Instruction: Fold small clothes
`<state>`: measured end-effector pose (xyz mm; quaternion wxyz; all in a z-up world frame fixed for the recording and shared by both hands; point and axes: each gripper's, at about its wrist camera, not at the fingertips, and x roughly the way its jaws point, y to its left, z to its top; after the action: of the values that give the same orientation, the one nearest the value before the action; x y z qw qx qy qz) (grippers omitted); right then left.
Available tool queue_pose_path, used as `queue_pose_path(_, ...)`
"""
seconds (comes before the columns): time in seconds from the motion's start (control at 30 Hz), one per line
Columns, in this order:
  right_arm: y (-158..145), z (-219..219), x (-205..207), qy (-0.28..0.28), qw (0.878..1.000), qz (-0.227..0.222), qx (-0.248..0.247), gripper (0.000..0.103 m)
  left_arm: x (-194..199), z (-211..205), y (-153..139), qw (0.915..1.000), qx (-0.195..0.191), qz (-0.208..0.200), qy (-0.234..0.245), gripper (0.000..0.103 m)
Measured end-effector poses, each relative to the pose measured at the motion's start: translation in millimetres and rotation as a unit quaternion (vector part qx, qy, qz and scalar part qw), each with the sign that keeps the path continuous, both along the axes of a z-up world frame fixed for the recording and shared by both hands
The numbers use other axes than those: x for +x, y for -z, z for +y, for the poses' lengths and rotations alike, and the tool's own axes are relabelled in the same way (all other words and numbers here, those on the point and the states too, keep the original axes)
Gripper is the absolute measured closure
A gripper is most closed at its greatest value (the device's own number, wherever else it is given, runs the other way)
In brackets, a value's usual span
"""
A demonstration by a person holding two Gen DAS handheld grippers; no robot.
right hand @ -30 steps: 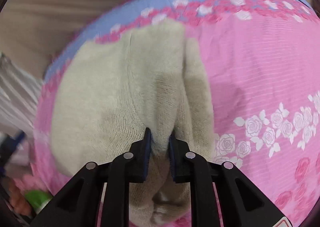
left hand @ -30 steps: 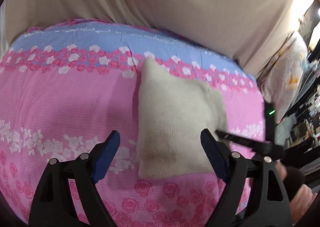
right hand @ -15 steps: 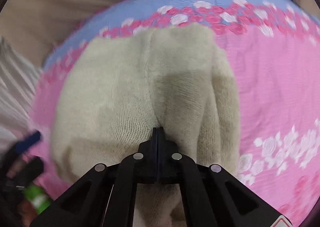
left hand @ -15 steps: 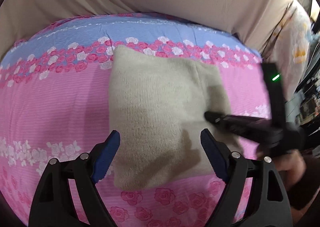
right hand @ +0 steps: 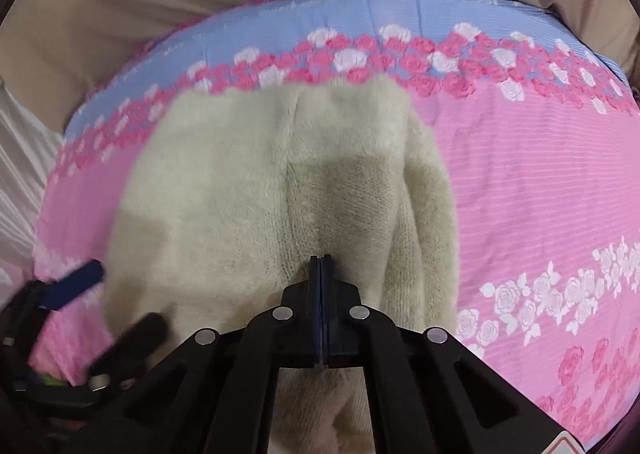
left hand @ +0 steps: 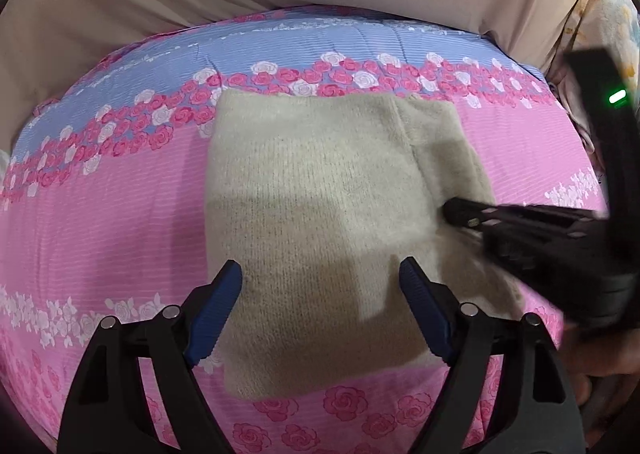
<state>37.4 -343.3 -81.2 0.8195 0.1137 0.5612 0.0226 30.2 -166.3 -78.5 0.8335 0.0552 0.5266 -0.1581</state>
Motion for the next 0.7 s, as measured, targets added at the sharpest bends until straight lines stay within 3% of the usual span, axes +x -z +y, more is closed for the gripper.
queue_pose_path(0.07,-5.2,-6.7,-2.7,0.004,1.000,-0.009,-0.003,0.091,0.5,1.8,-2.1,1.0000,-0.005,-0.001,-0.004,0.024)
queue_pose_path(0.13,5.2,-14.9,2.0,0.007,1.000,0.007,-0.004,0.071,0.8,6.4,-5.2,0.9999,-0.007,-0.004,-0.015,0.024)
queue_pose_path(0.2,19.5,-14.8,7.7,0.006,1.000,0.030,0.003,0.068,1.8,13.8,-6.5,0.9996,-0.009,-0.002,-0.026,0.024)
queue_pose_path(0.3,28.4,-7.3,7.9,0.003,0.999,0.033,0.004,0.069,5.6,24.8,-3.6,0.9989,-0.016,0.009,-0.042,0.024)
queue_pose_path(0.33,25.6,-5.2,7.9,-0.008,1.000,0.028,0.013,0.091,6.4,27.6,-2.9,0.9987,-0.016,0.012,-0.047,0.024)
queue_pose_path(0.43,-4.1,-4.3,-1.0,-0.019,0.999,-0.016,0.026,0.094,6.1,35.3,-6.7,0.9980,-0.026,0.014,-0.057,0.024)
queue_pose_path(0.57,-38.4,-28.3,-20.2,0.014,0.997,-0.064,0.049,0.095,1.4,42.2,-17.8,0.9975,-0.041,0.001,-0.057,0.023)
queue_pose_path(0.63,-19.3,-30.5,-17.2,0.012,0.999,-0.047,0.025,0.093,0.9,40.9,-15.6,0.9976,-0.042,0.000,-0.055,0.022)
queue_pose_path(0.7,31.5,-28.3,-5.5,-0.007,1.000,0.020,0.022,0.092,1.4,35.5,-4.5,0.9981,-0.033,0.007,-0.051,0.022)
